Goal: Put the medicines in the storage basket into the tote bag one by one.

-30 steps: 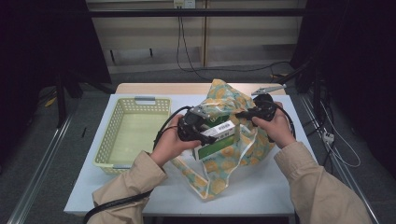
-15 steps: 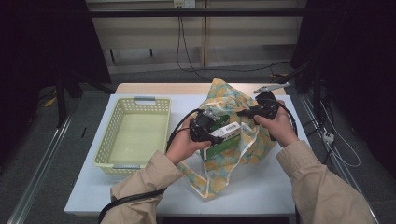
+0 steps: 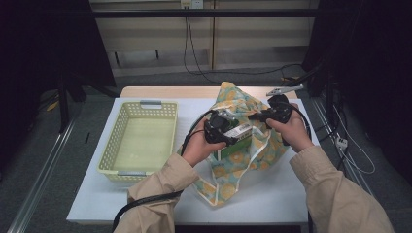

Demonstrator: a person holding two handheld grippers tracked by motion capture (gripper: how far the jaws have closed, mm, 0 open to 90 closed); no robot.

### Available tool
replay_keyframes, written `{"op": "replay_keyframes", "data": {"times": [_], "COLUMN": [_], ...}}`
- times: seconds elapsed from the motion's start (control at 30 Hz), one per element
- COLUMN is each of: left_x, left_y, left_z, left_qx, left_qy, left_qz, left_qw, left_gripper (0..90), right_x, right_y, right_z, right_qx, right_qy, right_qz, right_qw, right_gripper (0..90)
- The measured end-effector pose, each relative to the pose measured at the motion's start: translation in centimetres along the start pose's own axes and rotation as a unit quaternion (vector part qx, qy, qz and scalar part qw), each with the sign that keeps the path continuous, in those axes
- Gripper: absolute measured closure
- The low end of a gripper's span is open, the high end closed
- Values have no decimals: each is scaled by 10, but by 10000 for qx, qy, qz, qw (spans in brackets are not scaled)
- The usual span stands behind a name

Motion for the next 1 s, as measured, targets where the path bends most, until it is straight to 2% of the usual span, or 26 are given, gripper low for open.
{"op": "replay_keyframes", "data": {"times": [0.07,0.17,0.4,0.53,0.63,0.67,0.7,0.8,0.87,0.9,1.0], "left_x": [-3,-2,-2,-2,-3,-2,-3,-5,-8,-10,-16], "left_y": [2,5,4,4,5,7,7,8,10,11,13], "left_z": [2,3,6,8,10,11,12,16,19,20,25], "left_qx": [-39,-43,-46,-48,-44,-102,-38,-50,-72,-85,-102], "left_qy": [-69,9,-33,15,-25,16,31,21,-9,-26,-190], "left_qz": [-67,1,-85,12,-55,-58,-57,-28,-73,-29,-84], "left_qw": [9999,10000,9999,10000,10000,9999,10000,10000,9999,10000,9997], "left_gripper": [626,626,626,626,626,625,626,625,625,625,625], "right_x": [1,2,3,2,1,0,0,-1,-2,-3,-3], "right_y": [-1,-2,-3,-4,-5,-5,-6,-6,-6,-7,-9], "right_z": [0,0,0,-1,-2,-3,-3,-4,-4,-4,-4], "right_qx": [-3,-9,-5,-5,15,17,19,35,31,35,49], "right_qy": [16,18,16,-8,-22,-32,-32,-39,-46,-51,-36], "right_qz": [8,18,32,22,32,28,30,27,20,26,63], "right_qw": [10000,10000,10000,10000,10000,10000,10000,10000,10000,10000,10000], "right_gripper": [881,881,882,882,882,882,882,881,882,882,882]}}
Point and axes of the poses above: each handheld gripper's, and its own axes: z roughly forward along the jaws, x roughly out of its underside, y roughly to its left, the point moved 10 cm from there along z, roughly forward along the jaws, and after that the axes turned 13 degrees about z, right-handed, at the moved point
